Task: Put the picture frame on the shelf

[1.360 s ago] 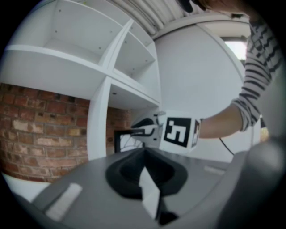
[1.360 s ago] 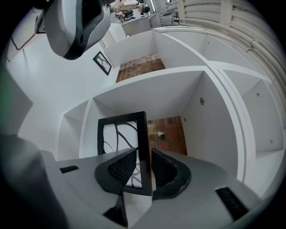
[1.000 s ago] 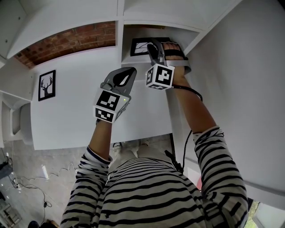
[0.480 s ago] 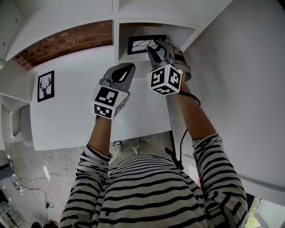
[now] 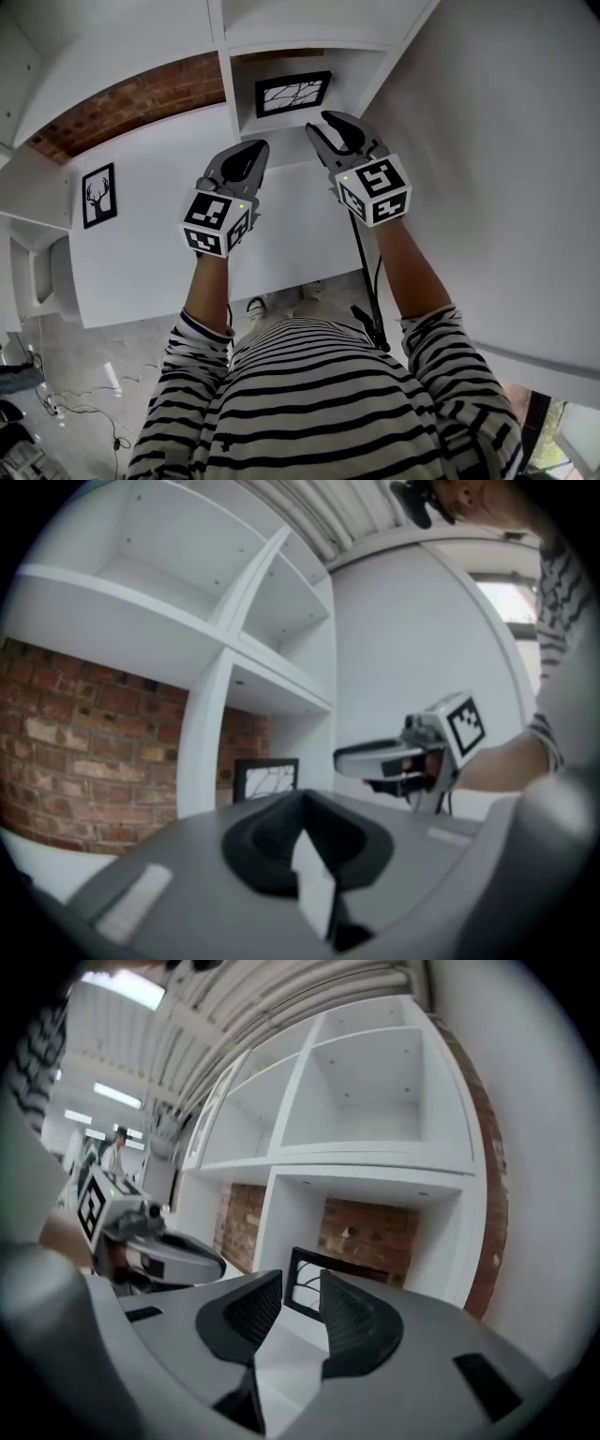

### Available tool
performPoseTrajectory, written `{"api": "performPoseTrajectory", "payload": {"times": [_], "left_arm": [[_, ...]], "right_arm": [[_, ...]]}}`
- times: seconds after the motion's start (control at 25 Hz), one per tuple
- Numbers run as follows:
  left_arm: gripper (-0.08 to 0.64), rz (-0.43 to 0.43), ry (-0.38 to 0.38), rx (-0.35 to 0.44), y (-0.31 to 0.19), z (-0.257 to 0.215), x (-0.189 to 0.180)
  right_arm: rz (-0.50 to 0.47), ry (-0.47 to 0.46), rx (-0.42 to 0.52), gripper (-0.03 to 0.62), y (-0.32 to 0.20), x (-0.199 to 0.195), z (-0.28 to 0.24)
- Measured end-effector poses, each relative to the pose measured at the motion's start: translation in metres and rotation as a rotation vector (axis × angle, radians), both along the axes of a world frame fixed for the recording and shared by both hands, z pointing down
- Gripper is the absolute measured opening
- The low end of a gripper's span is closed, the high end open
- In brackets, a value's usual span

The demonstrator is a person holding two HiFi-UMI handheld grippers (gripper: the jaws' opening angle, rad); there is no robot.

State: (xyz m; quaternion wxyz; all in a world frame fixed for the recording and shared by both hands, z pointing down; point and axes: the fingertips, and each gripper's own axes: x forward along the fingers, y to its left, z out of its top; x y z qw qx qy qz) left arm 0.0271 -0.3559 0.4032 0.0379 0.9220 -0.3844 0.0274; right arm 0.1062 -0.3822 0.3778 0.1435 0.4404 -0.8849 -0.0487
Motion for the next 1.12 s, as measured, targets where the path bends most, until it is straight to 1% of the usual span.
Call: {"api": "performPoseTrajectory", "payload": {"times": [0.08, 0.12, 0.2, 0.32, 0.44, 0.52, 0.6, 0.8, 0.96, 1.12], "left_arm": [[0.006, -0.001, 0.016, -0.007, 0.004, -0.001, -0.004], [0.006, 0.000, 0.027, -0.007, 0.007, -0.002, -0.005], [0.006, 0.004, 0.049, -0.002, 0.012, -0.007, -0.007], [0.006, 0.020, 0.086, 0.014, 0.021, -0.016, -0.008], [0.006, 0.053, 0.114, 0.023, 0.032, -0.024, -0.006], [0.006, 0.082, 0.132, 0.024, 0.041, -0.028, -0.005], [0.006, 0.110, 0.148, 0.023, 0.052, -0.031, -0.006], [0.006, 0.177, 0.139, 0.028, 0.086, -0.033, -0.014], [0.006, 0.220, 0.144, 0.023, 0.112, -0.030, -0.028], [0.006, 0.258, 0.156, 0.038, 0.135, -0.032, -0.037]], "right_arm": [[-0.031, -0.155, -0.071, 0.117, 0.013, -0.002, -0.002], [-0.048, -0.213, -0.096, 0.115, 0.020, -0.003, -0.003], [-0.083, -0.310, -0.127, 0.115, 0.033, -0.007, -0.005], [-0.132, -0.453, -0.149, 0.114, 0.050, -0.012, -0.010], [-0.200, -0.553, -0.162, 0.101, 0.069, -0.020, -0.012], [-0.238, -0.579, -0.164, 0.095, 0.083, -0.028, -0.015], [-0.257, -0.583, -0.165, 0.091, 0.095, -0.035, -0.016], [-0.284, -0.582, -0.147, 0.068, 0.130, -0.046, -0.018], [-0.263, -0.546, -0.126, 0.046, 0.153, -0.052, -0.011], [-0.214, -0.516, -0.072, 0.034, 0.173, -0.059, -0.010]]}}
